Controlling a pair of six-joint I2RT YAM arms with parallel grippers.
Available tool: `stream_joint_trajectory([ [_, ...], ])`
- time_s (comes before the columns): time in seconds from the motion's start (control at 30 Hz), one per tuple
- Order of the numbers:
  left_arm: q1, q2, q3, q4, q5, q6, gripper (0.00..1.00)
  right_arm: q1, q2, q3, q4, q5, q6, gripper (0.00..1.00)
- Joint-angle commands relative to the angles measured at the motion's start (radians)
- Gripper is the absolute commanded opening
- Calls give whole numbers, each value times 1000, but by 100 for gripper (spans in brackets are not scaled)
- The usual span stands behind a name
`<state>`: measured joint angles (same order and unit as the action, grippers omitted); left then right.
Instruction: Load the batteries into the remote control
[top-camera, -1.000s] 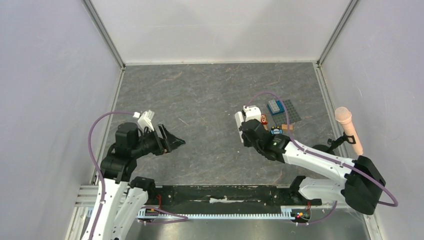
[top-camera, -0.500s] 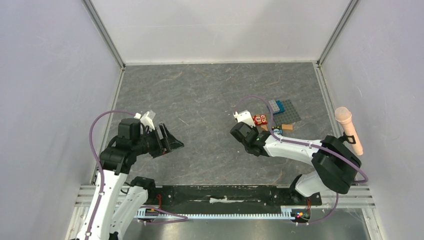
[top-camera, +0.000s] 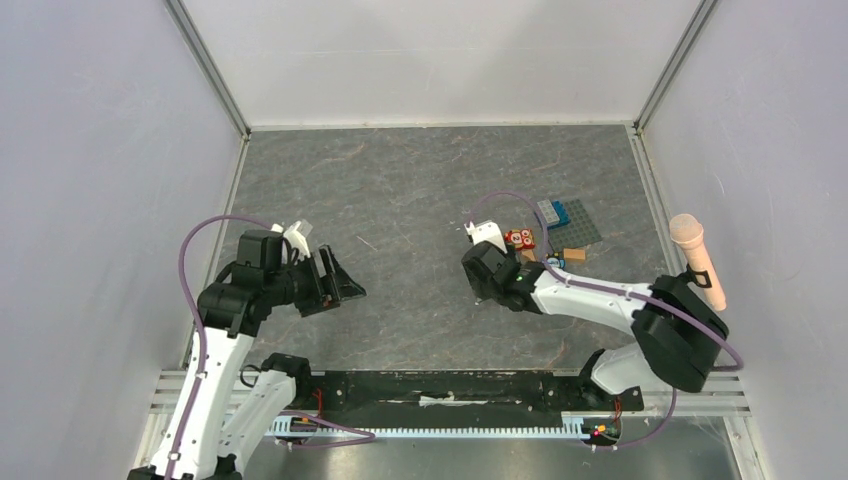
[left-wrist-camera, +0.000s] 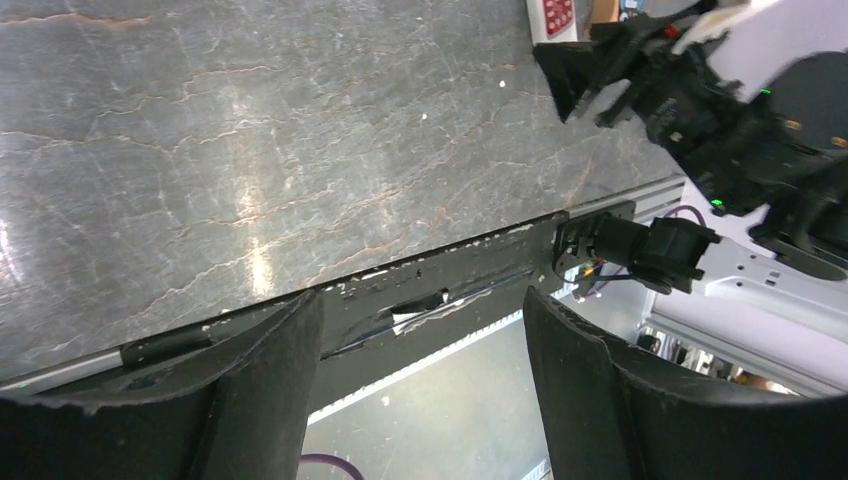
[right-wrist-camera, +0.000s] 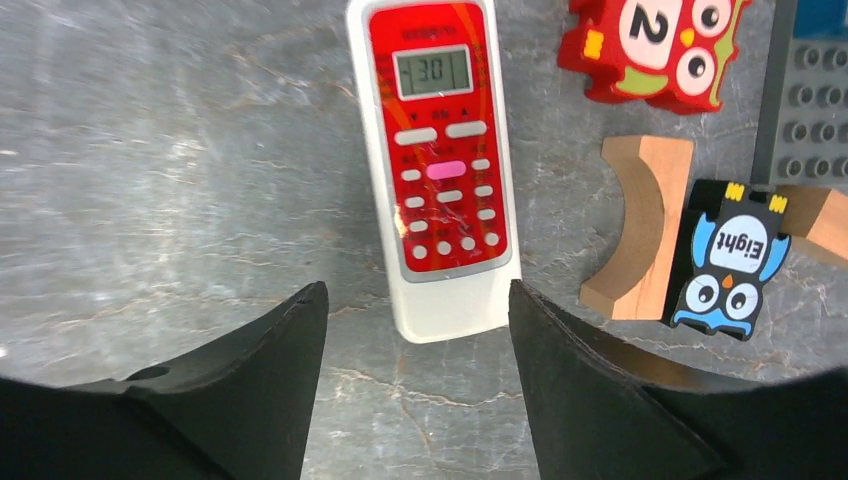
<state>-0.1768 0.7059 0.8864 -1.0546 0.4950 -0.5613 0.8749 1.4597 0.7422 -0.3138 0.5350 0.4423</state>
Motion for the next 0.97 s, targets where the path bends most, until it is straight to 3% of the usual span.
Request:
stream_joint_trajectory([
  [0.0, -1, -7, 57, -56, -62, 70, 79, 1, -132, -7, 34, -98, 15, 74],
  [0.2, -1, -74, 96, -57, -101, 80, 79, 1, -382, -31, 25, -150, 1, 98],
  [0.43, -1, -227, 169, -57, -195, 113, 79, 1, -722, 117, -105, -175, -84, 98],
  [0.57, -1, -298, 209, -52, -259, 102, 80, 1, -848, 273, -190, -71, -112, 98],
  [0.73, -1, -361, 234, -26, -303, 88, 81, 1, -956, 394, -221, 74, -140, 98],
  [0.93, -1, -376, 232, 14, -251, 70, 81, 1, -1010, 430, -228, 177, -180, 98],
])
